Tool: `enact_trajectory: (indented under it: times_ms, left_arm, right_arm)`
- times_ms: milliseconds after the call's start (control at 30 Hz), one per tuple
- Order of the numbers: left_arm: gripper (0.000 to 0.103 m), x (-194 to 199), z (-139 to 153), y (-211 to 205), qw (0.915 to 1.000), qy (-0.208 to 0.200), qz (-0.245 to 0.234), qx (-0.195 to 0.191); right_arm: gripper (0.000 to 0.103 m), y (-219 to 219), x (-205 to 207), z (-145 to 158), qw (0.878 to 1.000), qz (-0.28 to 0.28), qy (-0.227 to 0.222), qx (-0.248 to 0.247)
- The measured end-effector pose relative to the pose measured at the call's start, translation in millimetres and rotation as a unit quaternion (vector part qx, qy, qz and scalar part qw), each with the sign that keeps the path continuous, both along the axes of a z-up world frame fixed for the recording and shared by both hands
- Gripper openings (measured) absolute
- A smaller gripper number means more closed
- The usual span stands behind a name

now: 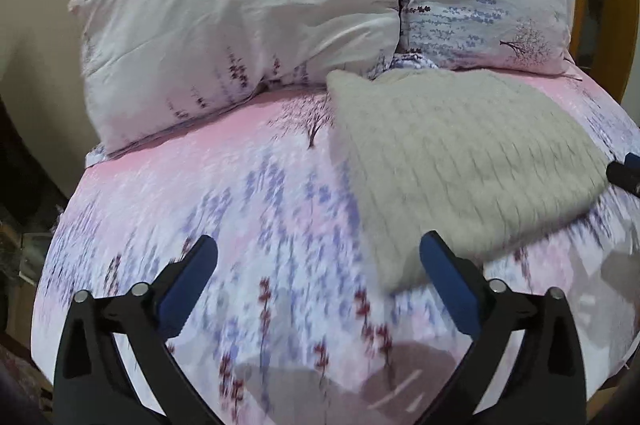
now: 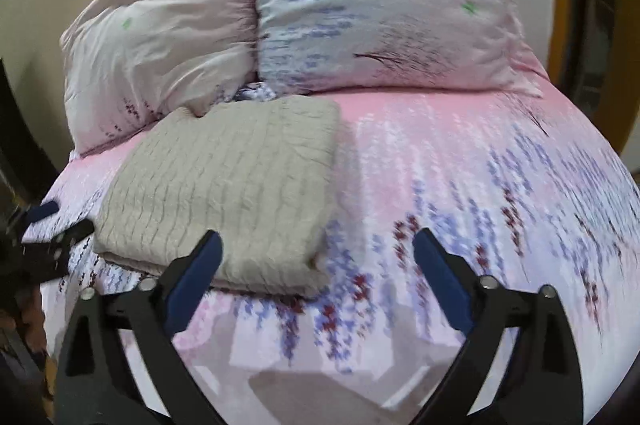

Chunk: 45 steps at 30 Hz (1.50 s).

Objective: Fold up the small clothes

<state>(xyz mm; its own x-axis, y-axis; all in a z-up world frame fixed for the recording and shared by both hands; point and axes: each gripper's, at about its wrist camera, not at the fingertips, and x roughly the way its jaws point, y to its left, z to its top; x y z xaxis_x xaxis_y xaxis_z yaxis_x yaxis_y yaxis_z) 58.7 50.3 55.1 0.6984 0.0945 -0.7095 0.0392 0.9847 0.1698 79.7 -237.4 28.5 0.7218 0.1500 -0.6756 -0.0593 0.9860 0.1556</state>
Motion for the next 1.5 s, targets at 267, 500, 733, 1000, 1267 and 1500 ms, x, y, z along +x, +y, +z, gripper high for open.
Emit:
enact_trajectory:
  times_ms: [267, 500, 733, 1000, 1267, 1500]
  left_arm:
    - [0.102, -23.5, -10.7, -15.2, 0.9992, 0.029, -0.004, -0.026]
    - [0.102, -21.2, -22.5, -30.0, 0.9972, 0.057, -0.002, -0.049]
    - [0.102, -10.3, -45.0, -26.9, 0.9907, 0.112, 0.028, -0.072]
    - [0.102, -12.9, -45.0, -24.1, 0.9909, 0.104, 0.038, -0.076]
    - [0.102, -5.4, -44.5, -22.7, 0.9883, 0.126, 0.038, -0.076]
    - [0.102, -2.5, -45.3, -22.8, 0.9862, 0.14, 0.047, -0.075]
  right_arm:
    - [0.101, 13.8, -14.6, -5.8, 0.998, -0.019, 0.012, -0.052]
    - [0.101, 33.8, -20.9, -13.7, 0.995, -0.003, 0.027, -0.092]
    - [0.101, 45.7, -19.6, -26.0, 0.994, 0.006, 0.051, -0.101]
    - [0.101, 59.4, -15.5, -42.0, 0.991, 0.014, 0.085, -0.106]
    - [0.101, 55.5, -13.8, -48.6, 0.991, -0.002, 0.1, -0.089]
    - [0.101, 56.3, -14.8, -49.0, 0.991, -0.002, 0.099, -0.09]
